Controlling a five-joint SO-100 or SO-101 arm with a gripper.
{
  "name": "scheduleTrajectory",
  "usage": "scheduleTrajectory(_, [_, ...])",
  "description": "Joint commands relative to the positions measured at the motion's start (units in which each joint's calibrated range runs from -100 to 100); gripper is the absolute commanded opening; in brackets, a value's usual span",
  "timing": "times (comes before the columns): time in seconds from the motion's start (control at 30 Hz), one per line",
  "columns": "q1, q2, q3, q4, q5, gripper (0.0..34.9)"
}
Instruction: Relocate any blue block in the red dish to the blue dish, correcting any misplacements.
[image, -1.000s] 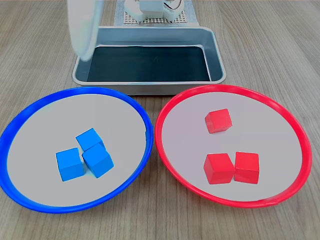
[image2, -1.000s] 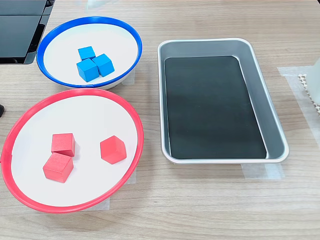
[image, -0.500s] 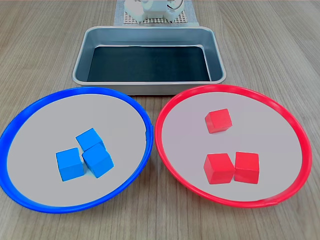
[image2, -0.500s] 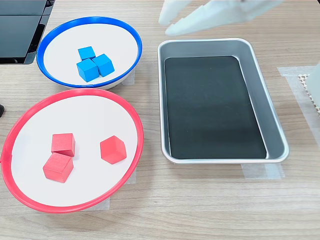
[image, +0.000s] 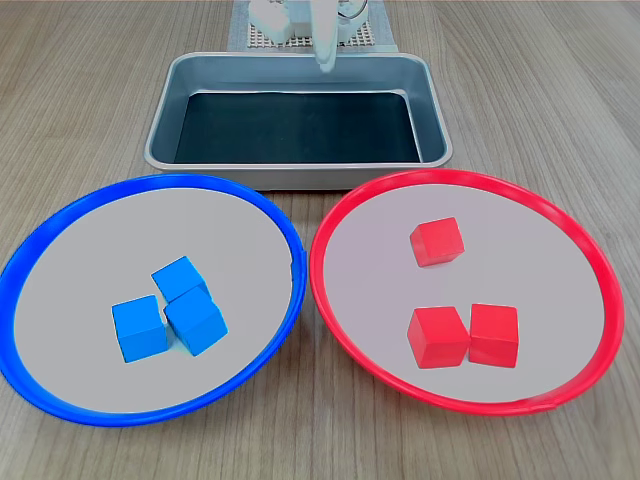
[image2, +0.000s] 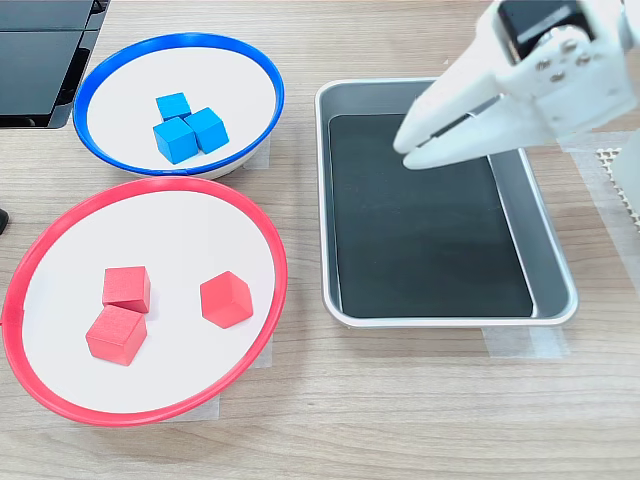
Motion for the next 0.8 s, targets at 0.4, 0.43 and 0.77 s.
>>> scheduleTrajectory(0.4, [1.74, -13.30, 8.06, 6.33, 2.00, 0.0])
scheduleTrajectory(0.43, [1.74, -13.55, 8.15, 6.58, 2.00, 0.0])
scheduleTrajectory(0.77, [2.49, -16.79, 10.79, 7.90, 2.34, 0.0])
